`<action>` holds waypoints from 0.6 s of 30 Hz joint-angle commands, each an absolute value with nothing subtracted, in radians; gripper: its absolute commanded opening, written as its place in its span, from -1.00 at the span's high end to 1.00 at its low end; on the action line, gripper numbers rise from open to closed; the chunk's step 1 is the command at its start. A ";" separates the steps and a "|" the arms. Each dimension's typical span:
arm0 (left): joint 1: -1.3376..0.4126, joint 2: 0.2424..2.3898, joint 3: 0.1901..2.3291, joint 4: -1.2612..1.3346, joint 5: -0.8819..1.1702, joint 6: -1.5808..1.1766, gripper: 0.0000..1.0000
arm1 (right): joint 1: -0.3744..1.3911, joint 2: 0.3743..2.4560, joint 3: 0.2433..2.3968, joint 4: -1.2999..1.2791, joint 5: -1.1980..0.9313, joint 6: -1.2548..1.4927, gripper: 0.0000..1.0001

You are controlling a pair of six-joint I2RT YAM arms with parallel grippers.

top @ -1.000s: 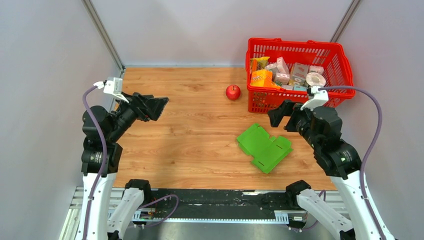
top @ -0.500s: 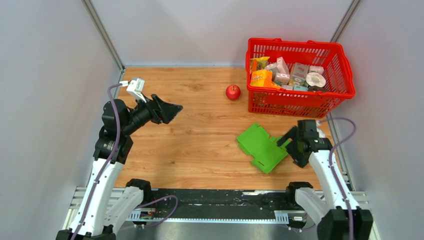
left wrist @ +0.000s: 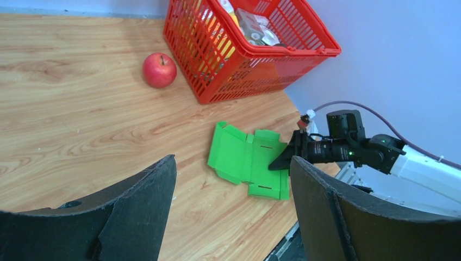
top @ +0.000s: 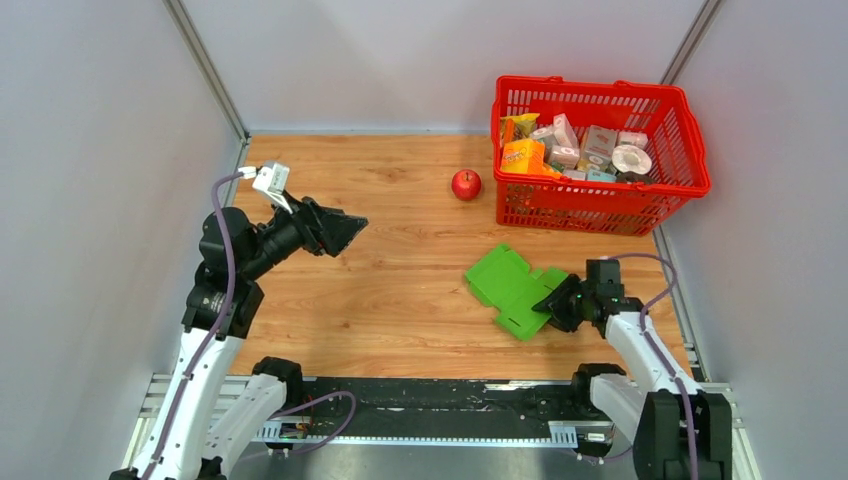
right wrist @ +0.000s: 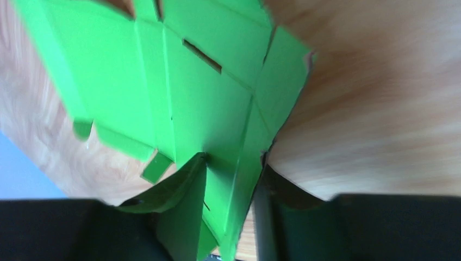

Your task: Fold the paper box

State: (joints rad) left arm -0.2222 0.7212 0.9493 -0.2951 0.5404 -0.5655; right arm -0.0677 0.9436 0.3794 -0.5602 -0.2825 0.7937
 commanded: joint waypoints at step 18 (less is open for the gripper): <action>-0.282 0.679 0.678 -0.371 0.436 -0.505 -0.48 | 0.699 1.731 1.265 -0.781 -0.193 0.049 1.00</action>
